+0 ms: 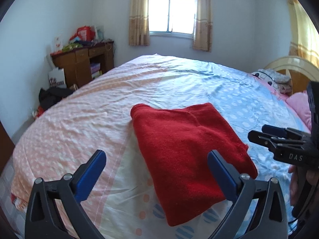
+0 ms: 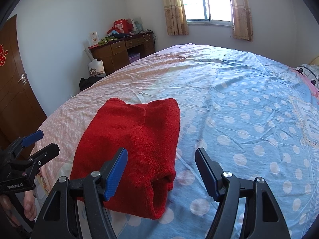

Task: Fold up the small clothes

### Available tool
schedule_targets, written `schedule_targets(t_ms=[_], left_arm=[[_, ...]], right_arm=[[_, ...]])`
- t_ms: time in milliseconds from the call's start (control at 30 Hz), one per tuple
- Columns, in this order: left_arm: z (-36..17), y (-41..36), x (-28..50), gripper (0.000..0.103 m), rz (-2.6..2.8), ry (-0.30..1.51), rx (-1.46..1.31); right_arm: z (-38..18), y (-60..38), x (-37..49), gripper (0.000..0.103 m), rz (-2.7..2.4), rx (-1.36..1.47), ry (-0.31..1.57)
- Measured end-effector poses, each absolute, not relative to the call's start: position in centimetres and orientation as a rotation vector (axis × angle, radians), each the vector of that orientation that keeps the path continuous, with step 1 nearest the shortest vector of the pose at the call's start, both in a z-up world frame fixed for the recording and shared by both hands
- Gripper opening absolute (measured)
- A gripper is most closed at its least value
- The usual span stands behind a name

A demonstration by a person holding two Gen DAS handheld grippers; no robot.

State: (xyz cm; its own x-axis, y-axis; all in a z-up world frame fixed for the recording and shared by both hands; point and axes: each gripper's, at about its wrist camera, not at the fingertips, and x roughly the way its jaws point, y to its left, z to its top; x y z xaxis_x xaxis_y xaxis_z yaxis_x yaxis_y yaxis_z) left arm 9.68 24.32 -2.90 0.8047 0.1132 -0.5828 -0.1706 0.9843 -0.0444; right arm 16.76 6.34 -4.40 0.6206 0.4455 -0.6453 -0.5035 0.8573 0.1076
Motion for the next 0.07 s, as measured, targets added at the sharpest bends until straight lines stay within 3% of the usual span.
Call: schedule_targets(t_ms=[67], left_arm=[[-2.84, 24.0, 9.76, 0.103, 0.137, 0.616, -0.092]], right_arm=[[-4.5, 6.39, 16.73, 0.071, 0.547, -0.087, 0.719]])
